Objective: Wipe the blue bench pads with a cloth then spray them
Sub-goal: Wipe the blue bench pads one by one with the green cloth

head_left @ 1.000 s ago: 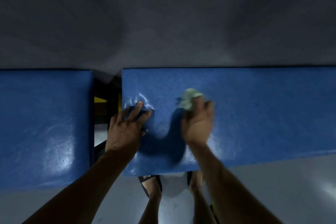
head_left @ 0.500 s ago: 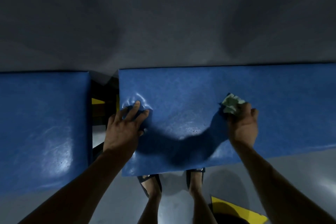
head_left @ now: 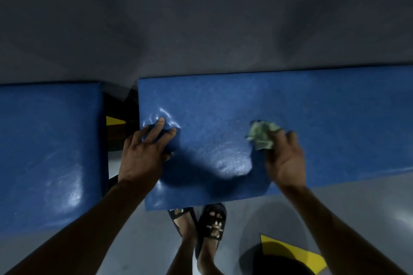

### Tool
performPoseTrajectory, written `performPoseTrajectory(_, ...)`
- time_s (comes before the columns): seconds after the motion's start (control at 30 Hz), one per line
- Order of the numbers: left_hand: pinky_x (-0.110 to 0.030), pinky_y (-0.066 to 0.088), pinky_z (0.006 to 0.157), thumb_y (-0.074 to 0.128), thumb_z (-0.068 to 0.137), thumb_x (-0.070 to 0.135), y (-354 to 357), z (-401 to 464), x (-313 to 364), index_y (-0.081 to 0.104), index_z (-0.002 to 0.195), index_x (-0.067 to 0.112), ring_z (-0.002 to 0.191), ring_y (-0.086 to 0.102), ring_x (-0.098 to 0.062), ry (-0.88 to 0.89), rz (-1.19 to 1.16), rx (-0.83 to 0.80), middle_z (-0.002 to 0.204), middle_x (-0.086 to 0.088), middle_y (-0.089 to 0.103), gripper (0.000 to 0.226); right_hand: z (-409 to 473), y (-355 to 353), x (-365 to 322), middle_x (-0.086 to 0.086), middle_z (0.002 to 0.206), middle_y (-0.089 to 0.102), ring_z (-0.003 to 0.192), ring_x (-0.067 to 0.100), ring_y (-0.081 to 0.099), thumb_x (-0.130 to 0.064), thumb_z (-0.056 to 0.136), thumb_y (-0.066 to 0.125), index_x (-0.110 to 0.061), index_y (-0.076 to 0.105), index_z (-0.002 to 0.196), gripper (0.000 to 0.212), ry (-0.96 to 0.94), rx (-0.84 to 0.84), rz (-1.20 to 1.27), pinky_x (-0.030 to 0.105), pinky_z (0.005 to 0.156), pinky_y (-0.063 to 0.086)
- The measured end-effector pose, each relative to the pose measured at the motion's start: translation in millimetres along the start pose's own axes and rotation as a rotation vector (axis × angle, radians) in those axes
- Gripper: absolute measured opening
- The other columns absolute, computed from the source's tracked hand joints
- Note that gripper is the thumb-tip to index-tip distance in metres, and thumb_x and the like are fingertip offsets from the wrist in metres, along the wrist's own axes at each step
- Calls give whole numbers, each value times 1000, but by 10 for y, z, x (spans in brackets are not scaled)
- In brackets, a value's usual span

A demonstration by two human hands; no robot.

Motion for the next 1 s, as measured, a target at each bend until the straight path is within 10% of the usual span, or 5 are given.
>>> performPoseTrajectory(0.17,-53,33,105,72,84,32,24,-16,38,37,146,41,137,35,-37,-16,-11,-8,161,8,26,72,-165,139,-170,18,102,46,81,43,55,-25,77,49,-13,48,115,40,380,128,98,46,71,48)
performPoseTrajectory(0.33,-51,32,103,70,86,31,-5,-39,67,34,148,41,139,31,-34,-25,6,-16,162,11,19,72,-690,456,-1380,9,102,47,83,30,49,-25,79,53,-20,55,118,39,-57,-62,176,40,71,45)
performPoseTrajectory(0.47,-53,29,106,70,86,33,-45,-64,53,35,148,40,141,29,-33,-16,19,-22,163,8,19,71,-656,328,-950,9,100,52,81,31,53,-32,76,58,-25,52,117,42,-405,-156,17,40,69,42)
performPoseTrajectory(0.77,-54,36,103,66,89,28,16,-480,175,41,146,34,132,41,-33,44,9,68,157,-2,34,63,-513,34,230,18,103,47,80,43,54,-26,75,51,-11,51,120,47,264,47,75,46,72,46)
performPoseTrajectory(1.0,-53,39,101,69,85,28,76,-670,216,47,143,31,129,44,-33,19,31,39,152,-2,42,62,-1162,385,-1252,6,103,51,84,27,55,-21,77,49,-22,52,111,33,-246,-152,107,39,72,47)
Point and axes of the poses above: each hand's wrist, its own z-axis towards the middle knuckle, its own y-axis out of the palm, x = y × z, the point moved 3 cm from there along z, towards the middle knuckle
